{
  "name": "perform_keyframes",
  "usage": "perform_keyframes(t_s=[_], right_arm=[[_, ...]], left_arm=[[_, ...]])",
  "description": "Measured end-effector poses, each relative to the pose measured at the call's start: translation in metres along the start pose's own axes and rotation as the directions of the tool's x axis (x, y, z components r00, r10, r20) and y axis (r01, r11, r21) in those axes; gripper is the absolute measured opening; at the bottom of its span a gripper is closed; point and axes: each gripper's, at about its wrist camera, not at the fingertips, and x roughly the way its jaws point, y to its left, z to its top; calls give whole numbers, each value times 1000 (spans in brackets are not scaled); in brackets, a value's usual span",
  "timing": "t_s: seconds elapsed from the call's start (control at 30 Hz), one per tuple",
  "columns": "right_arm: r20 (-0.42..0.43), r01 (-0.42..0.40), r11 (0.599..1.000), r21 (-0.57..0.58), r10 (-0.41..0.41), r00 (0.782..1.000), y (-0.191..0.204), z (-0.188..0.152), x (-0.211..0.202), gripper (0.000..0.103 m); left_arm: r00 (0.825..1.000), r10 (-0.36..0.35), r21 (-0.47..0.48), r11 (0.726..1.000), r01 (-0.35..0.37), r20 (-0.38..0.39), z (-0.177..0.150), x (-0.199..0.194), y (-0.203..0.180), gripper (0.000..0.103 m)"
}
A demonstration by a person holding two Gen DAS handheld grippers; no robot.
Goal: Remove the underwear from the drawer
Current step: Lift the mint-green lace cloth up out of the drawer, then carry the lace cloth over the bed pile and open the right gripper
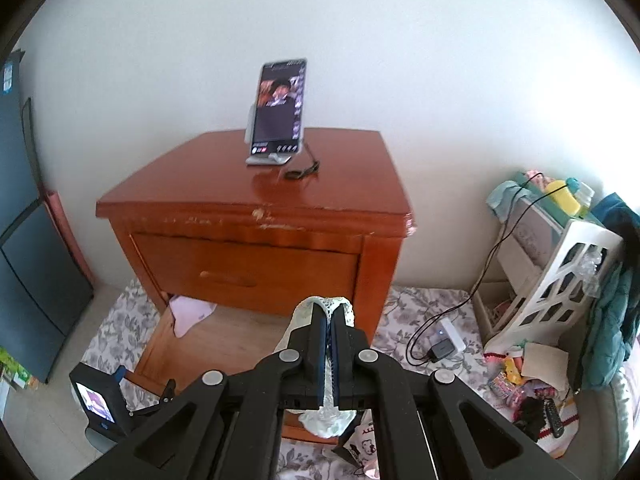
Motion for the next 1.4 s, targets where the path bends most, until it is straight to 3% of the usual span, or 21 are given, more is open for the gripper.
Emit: perform_keyframes(t_s=[0.4, 0.73, 1.17, 1.4], right_arm=[[55, 61, 995, 83, -66, 996, -60, -9, -41, 2], [19, 109, 984, 143, -113, 993, -105, -27, -46, 2], [-122, 102, 970, 222, -76, 990, -142, -67, 11, 2], [-270, 137, 959, 247, -67, 960, -149, -108, 74, 2]], left_arm=[[1000, 0, 0, 1000, 0, 0, 0, 0, 0, 103], [1000, 0, 0, 1000, 0, 0, 0, 0, 0, 103], [1000, 0, 0, 1000, 0, 0, 0, 0, 0, 103], [1000, 0, 0, 1000, 0, 0, 0, 0, 0, 103]])
